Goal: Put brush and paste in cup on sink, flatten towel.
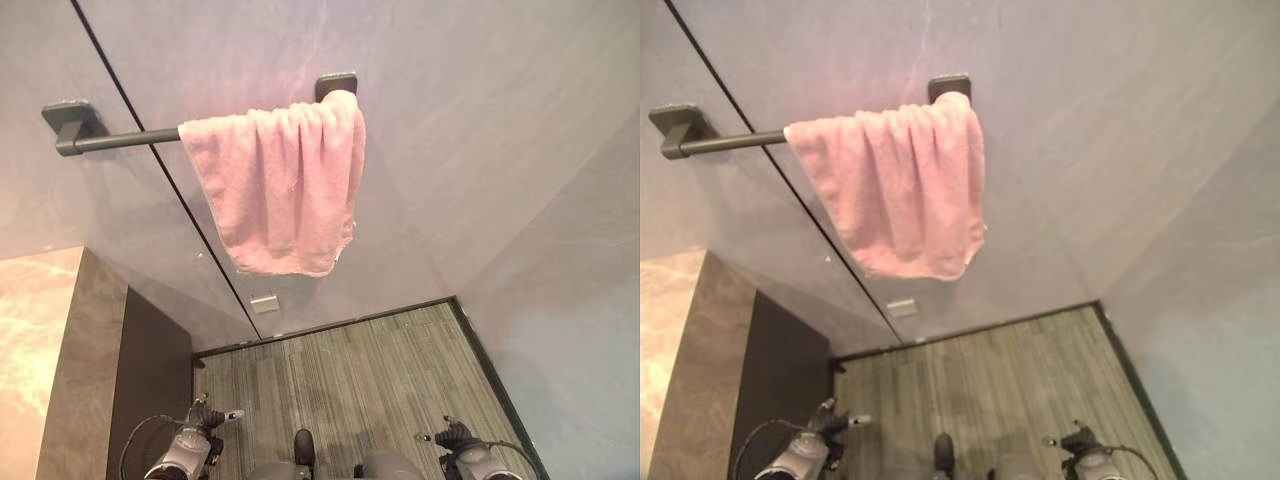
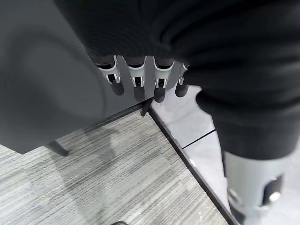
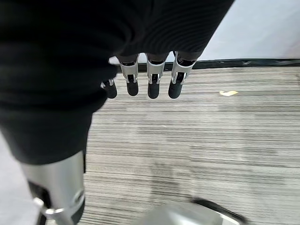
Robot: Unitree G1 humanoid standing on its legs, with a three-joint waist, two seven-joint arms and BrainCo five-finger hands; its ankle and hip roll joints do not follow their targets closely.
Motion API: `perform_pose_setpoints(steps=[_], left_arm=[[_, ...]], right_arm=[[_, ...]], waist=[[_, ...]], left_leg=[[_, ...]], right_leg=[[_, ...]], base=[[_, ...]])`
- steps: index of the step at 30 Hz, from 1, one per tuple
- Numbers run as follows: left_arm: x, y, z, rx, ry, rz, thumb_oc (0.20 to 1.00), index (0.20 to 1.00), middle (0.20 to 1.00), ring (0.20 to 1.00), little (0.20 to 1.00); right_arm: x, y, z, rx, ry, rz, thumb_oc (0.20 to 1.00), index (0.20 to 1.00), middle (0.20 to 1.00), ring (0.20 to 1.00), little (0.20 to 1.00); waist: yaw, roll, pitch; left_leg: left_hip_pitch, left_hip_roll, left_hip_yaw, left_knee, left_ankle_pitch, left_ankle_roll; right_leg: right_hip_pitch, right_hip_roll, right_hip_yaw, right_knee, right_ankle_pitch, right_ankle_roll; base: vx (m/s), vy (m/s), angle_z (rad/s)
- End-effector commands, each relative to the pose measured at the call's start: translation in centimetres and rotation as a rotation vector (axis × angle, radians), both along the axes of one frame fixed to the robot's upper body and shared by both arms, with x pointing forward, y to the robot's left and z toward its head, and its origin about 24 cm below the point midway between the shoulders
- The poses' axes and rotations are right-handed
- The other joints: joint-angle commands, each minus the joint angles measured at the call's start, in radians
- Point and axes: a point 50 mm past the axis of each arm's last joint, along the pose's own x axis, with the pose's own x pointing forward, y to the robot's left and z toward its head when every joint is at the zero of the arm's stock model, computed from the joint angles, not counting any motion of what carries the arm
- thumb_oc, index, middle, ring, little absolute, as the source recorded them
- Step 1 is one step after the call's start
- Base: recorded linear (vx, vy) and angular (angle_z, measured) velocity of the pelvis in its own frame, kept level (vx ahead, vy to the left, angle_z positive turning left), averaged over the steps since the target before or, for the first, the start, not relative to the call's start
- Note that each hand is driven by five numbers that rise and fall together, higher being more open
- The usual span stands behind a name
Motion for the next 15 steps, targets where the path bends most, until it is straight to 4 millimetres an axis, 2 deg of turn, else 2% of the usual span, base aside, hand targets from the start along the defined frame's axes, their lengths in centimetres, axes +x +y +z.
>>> perform_pose_setpoints(steps=[1,3,4,8,15], left_arm=[[0.3,1.6,0.7,0.056,-0.034,0.011,1.0,1.0,1.0,1.0,1.0],[0.4,1.4,0.6,0.053,-0.03,0.001,1.0,1.0,1.0,1.0,1.0],[0.1,1.4,0.5,0.051,-0.017,0.008,1.0,1.0,1.0,1.0,1.0],[-0.2,1.1,0.3,0.023,-0.023,0.026,1.0,1.0,1.0,1.0,1.0],[0.0,0.9,0.3,0.006,-0.037,0.05,1.0,1.0,1.0,1.0,1.0]], right_arm=[[1.2,-1.2,0.8,-0.049,-0.051,0.011,1.0,1.0,1.0,1.0,1.0],[1.4,-1.4,1.0,-0.052,-0.06,0.007,1.0,1.0,1.0,1.0,1.0],[1.2,-1.6,0.9,-0.053,-0.052,0.004,1.0,1.0,1.0,1.0,1.0],[0.6,-1.7,0.8,-0.06,-0.036,0.017,1.0,1.0,1.0,1.0,1.0],[1.6,-2.1,1.3,-0.087,-0.055,0.06,1.0,1.0,1.0,1.0,1.0]], waist=[[-0.027,-0.011,0.022],[-0.051,-0.02,0.029],[-0.064,-0.025,0.031],[-0.051,-0.043,0.016],[-0.027,-0.04,0.0]], left_leg=[[-0.023,0.039,0.039,0.034,0.023,-0.17],[-0.002,0.024,0.016,0.039,0.002,-0.176],[0.005,0.02,-0.001,0.05,-0.01,-0.179],[0.012,0.01,-0.002,0.062,-0.032,-0.182],[-0.015,0.026,-0.017,0.069,-0.028,-0.199]], right_leg=[[0.029,-0.018,-0.042,-0.352,0.243,0.015],[-0.002,-0.014,0.03,-0.469,0.292,0.031],[-0.005,-0.004,0.09,-0.495,0.306,0.038],[0.07,-0.014,0.074,-0.6,0.317,0.028],[0.097,-0.003,0.045,-0.629,0.304,0.007]], base=[[0.23,-0.036,-0.03],[0.2,-0.075,-0.05],[0.18,-0.083,0.08],[0.1,-0.095,0.44],[0.05,-0.134,0.16]])
